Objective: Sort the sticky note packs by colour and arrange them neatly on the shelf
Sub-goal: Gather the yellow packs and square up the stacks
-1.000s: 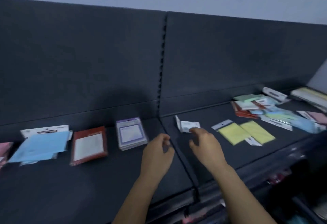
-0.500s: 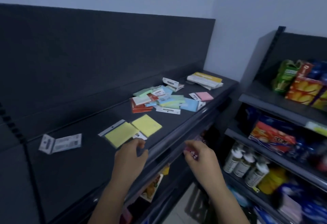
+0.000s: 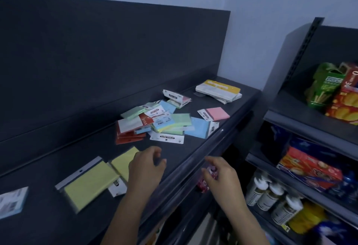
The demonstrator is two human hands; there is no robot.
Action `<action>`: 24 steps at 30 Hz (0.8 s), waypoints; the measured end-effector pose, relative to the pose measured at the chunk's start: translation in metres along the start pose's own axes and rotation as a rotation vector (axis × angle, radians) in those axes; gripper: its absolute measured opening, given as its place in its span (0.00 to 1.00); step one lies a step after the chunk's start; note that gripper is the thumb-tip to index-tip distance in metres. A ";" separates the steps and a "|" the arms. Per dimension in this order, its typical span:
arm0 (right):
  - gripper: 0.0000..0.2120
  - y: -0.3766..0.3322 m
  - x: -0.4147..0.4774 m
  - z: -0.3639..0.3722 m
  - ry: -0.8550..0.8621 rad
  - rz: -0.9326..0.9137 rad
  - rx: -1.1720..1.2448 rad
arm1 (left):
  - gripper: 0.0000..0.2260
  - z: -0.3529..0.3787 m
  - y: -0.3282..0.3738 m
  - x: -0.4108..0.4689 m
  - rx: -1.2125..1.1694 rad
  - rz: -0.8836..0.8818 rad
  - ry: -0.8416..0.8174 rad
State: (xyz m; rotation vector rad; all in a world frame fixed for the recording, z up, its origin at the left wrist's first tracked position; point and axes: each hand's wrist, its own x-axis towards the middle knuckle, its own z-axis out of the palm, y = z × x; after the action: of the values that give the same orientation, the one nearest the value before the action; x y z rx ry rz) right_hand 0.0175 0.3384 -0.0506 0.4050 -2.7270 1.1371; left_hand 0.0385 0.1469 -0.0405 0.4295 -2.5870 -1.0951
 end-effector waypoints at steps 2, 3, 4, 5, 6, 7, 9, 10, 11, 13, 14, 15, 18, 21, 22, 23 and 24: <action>0.15 0.003 0.032 0.006 -0.017 -0.010 -0.007 | 0.10 0.006 -0.003 0.024 -0.009 -0.037 0.001; 0.15 0.003 0.047 0.009 -0.033 -0.017 -0.014 | 0.10 0.009 -0.004 0.036 -0.012 -0.060 0.001; 0.16 0.003 0.062 0.012 -0.051 -0.025 -0.018 | 0.10 0.011 -0.005 0.046 -0.003 -0.082 -0.002; 0.16 0.003 0.075 0.015 -0.066 -0.034 -0.021 | 0.11 0.012 -0.006 0.057 0.015 -0.102 -0.005; 0.15 0.003 0.088 0.018 -0.076 -0.044 -0.022 | 0.11 0.013 -0.006 0.066 0.039 -0.120 -0.009; 0.15 0.004 0.099 0.021 -0.078 -0.057 -0.023 | 0.11 0.015 -0.006 0.075 0.074 -0.131 -0.015; 0.14 0.007 0.117 0.028 -0.090 -0.069 -0.020 | 0.12 0.019 -0.005 0.091 0.135 -0.139 -0.028; 0.14 0.009 0.124 0.031 -0.102 -0.069 -0.019 | 0.13 0.022 -0.006 0.097 0.148 -0.142 -0.036; 0.14 0.012 0.130 0.035 -0.115 -0.067 -0.019 | 0.13 0.026 -0.007 0.101 0.150 -0.146 -0.046; 0.15 0.016 0.142 0.041 -0.133 -0.068 -0.016 | 0.13 0.031 -0.008 0.106 0.132 -0.151 -0.057; 0.15 0.016 0.150 0.044 -0.142 -0.073 -0.013 | 0.11 0.033 -0.009 0.109 0.118 -0.151 -0.052; 0.15 0.016 0.157 0.047 -0.155 -0.079 -0.009 | 0.09 0.034 -0.009 0.112 0.093 -0.149 -0.034; 0.15 0.013 0.186 0.058 -0.190 -0.101 -0.001 | 0.05 0.031 -0.016 0.125 -0.018 -0.173 0.063; 0.18 0.010 0.215 0.070 -0.231 -0.152 -0.022 | 0.08 0.028 -0.019 0.137 -0.072 -0.197 0.133; 0.19 0.010 0.225 0.073 -0.260 -0.169 -0.046 | 0.09 0.028 -0.019 0.141 -0.075 -0.197 0.178; 0.20 0.011 0.235 0.075 -0.299 -0.176 -0.069 | 0.09 0.028 -0.018 0.145 -0.062 -0.192 0.238; 0.22 0.012 0.246 0.077 -0.341 -0.178 -0.090 | 0.09 0.029 -0.017 0.151 -0.026 -0.186 0.299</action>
State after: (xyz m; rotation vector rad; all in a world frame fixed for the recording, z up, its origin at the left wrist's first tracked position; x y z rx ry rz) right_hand -0.2229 0.2455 -0.0519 0.8824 -2.9345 0.9715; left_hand -0.1073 0.0960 -0.0486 0.7771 -2.3043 -1.0310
